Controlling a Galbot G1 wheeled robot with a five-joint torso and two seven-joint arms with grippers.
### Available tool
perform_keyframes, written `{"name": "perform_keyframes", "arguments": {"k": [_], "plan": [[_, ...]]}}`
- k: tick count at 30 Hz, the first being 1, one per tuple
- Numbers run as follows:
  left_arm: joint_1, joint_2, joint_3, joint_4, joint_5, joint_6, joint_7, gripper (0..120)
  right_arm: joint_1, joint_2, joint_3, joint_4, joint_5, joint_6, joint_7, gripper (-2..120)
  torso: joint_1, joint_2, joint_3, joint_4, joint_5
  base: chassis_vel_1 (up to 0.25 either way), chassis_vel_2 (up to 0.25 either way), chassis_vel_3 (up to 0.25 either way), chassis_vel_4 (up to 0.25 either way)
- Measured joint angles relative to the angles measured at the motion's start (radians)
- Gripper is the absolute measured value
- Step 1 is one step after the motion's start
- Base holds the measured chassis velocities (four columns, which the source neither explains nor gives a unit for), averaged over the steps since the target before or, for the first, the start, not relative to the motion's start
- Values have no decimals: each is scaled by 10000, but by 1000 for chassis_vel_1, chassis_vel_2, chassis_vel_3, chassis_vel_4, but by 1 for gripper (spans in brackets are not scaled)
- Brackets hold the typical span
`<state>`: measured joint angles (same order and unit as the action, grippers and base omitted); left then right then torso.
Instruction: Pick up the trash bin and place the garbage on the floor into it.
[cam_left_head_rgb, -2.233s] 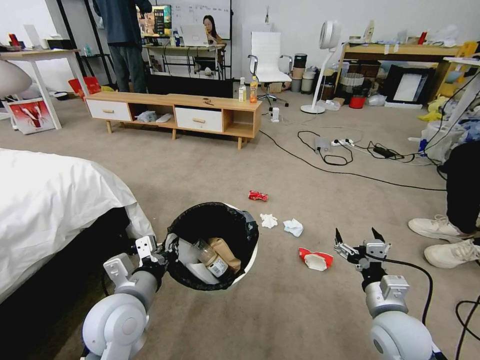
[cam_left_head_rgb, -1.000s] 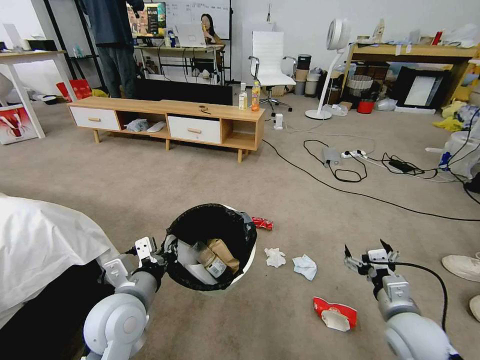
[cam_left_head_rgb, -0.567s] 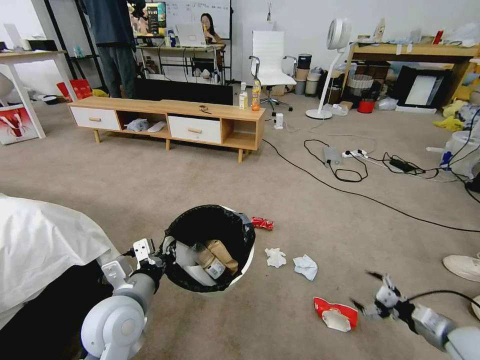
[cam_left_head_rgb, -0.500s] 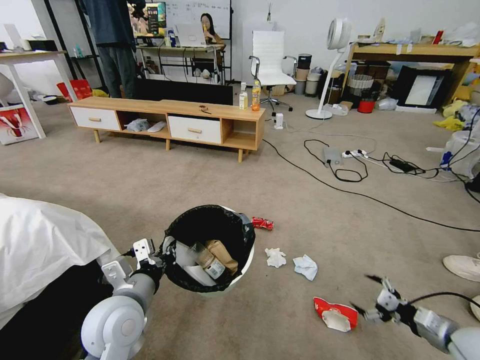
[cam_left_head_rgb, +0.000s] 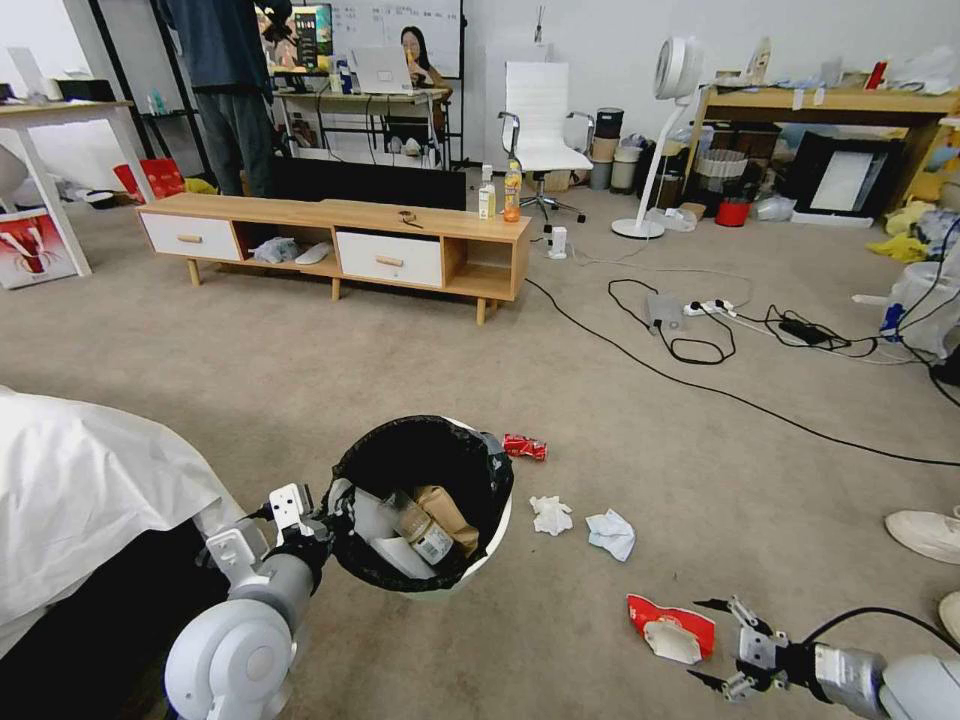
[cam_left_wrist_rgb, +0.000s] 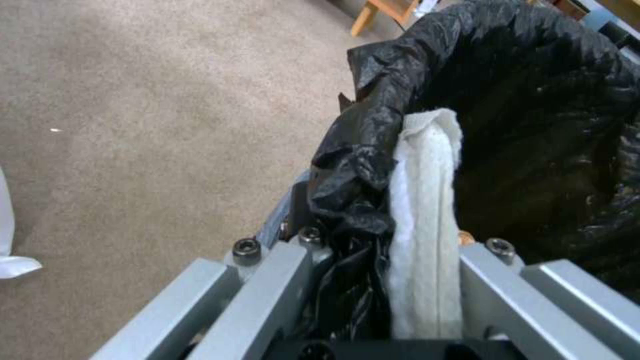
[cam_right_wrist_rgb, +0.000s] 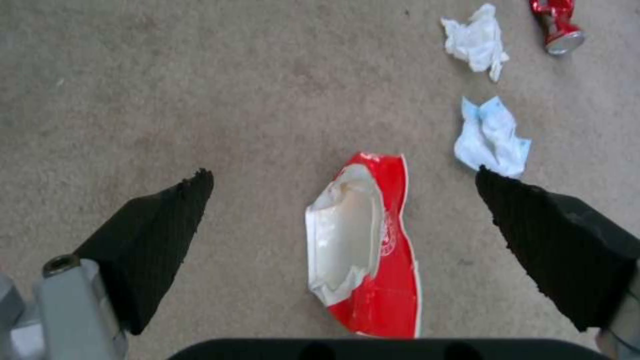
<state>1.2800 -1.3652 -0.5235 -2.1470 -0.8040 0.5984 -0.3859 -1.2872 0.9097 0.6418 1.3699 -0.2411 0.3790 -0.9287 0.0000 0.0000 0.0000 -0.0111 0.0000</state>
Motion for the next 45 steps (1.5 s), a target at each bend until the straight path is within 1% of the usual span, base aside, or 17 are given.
{"name": "perform_keyframes", "arguments": {"k": [6, 7, 8, 10, 11, 13, 27, 35, 43, 44, 45], "plan": [[22, -66, 116, 0, 101, -18, 9, 7, 393, 109, -337, -817, -330, 137, 523, 100, 0, 0, 0, 1, -1, 0, 0, 0, 0], [53, -73, 137, -9, 122, -18, 11, 7, 592, 189, -452, -1237, -459, 172, 720, 100, 0, 0, 0, 1, 0, 0, 0, 0, 0], [53, -73, 137, -9, 122, -18, 11, 7, 592, 189, -452, -1237, -459, 172, 720, 100, 0, 0, 0, 1, 0, 0, 0, 0, 0], [116, -75, 136, -55, 142, -24, 15, 7, 935, 313, -560, -1876, -633, 226, 965, 100, 0, 0, 0, 0, 1, 0, 0, 0, 0], [116, -75, 136, -55, 142, -24, 15, 7, 935, 313, -560, -1876, -633, 226, 965, 100, 0, 0, 0, 0, 1, 0, 0, 0, 0], [184, -61, 105, -82, 146, -30, 31, 7, 1295, 432, -647, -2473, -712, 281, 1147, 100, 0, 0, 0, 2, 0, 0, 0, 0, 0], [278, -61, 57, -83, 175, -57, 44, 7, 2365, 896, -995, -4109, -806, 287, 1648, 100, 0, 0, 0, 1, 0, 0, 0, 0, 0], [314, -73, 84, -55, 213, -68, 47, 7, 3063, 1345, -1048, -5306, -825, 286, 1896, 100, 0, 0, 0, 1, -1, 0, 0, 0, 0], [348, -76, 88, -32, 227, -81, 47, 7, 3345, 1732, -1096, -5848, -929, 291, 2067, 100, 0, -1, 0, 1, -1, 0, 0, 0, 0], [359, -77, 90, -25, 230, -83, 47, 7, 3390, 1808, -1111, -5920, -983, 290, 2156, 99, 0, 0, 0, 1, -1, 0, 0, 0, 0], [372, -76, 92, -13, 233, -90, 47, 7, 3452, 1891, -1136, -6021, -1043, 281, 2274, 95, 0, -1, 0, 1, -2, 0, 0, 0, 0]]}}
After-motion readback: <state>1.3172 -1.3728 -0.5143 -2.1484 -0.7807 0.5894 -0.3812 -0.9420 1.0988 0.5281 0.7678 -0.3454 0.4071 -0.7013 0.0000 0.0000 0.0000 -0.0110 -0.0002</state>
